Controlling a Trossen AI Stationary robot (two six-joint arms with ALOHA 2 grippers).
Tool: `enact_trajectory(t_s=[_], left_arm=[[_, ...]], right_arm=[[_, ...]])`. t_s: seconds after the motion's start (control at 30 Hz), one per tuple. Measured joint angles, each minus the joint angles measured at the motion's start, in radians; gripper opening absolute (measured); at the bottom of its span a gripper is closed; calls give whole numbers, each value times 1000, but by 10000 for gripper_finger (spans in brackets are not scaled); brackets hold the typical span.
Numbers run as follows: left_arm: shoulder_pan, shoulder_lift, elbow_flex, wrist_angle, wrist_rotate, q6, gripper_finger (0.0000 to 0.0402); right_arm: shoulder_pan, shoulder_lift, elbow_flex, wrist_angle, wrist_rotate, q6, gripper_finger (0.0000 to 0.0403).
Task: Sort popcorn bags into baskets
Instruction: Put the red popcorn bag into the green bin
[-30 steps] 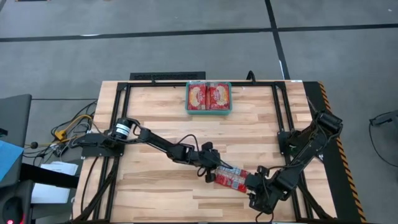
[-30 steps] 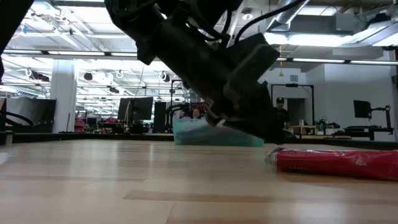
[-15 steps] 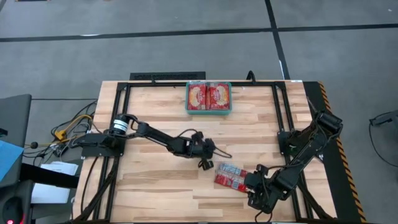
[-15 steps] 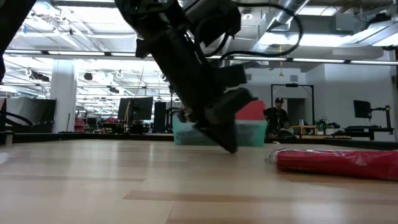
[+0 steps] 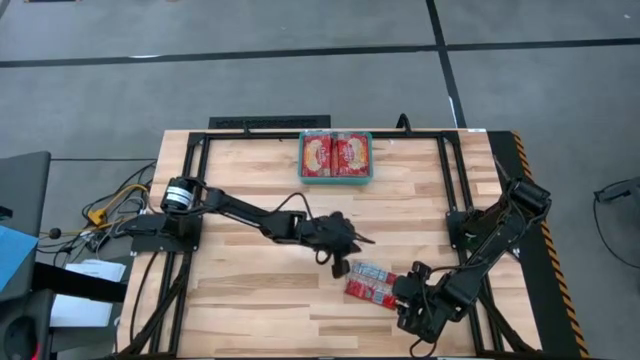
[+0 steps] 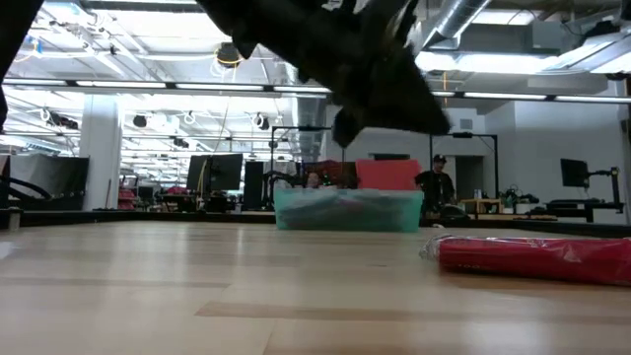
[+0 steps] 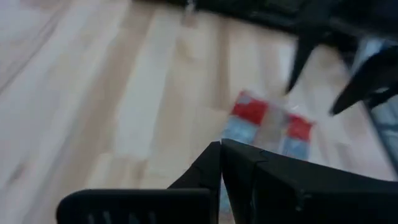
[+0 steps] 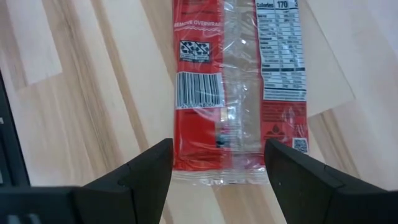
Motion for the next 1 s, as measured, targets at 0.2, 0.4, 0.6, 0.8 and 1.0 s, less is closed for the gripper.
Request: enact_trajectory(t_s=[0.2,0.4,0.6,0.8,1.0], left_arm=[[-21,62,0,22,7,9,0],[-41,110,-1,88,6,-13,0],[-39,110,-1,78,-54,61,0],[-40,110,-1,76,-63,76,0],[-40,110,-1,68,-68,110,0]], right_arm=[[0,0,0,9,-1,1,276],[-3,-1,0,16,-8,8,276],[-14,-1,0,23,-9,8,276],[-21,-1,0,25,-8,8,276],[-21,-1,0,24,-8,8,276]])
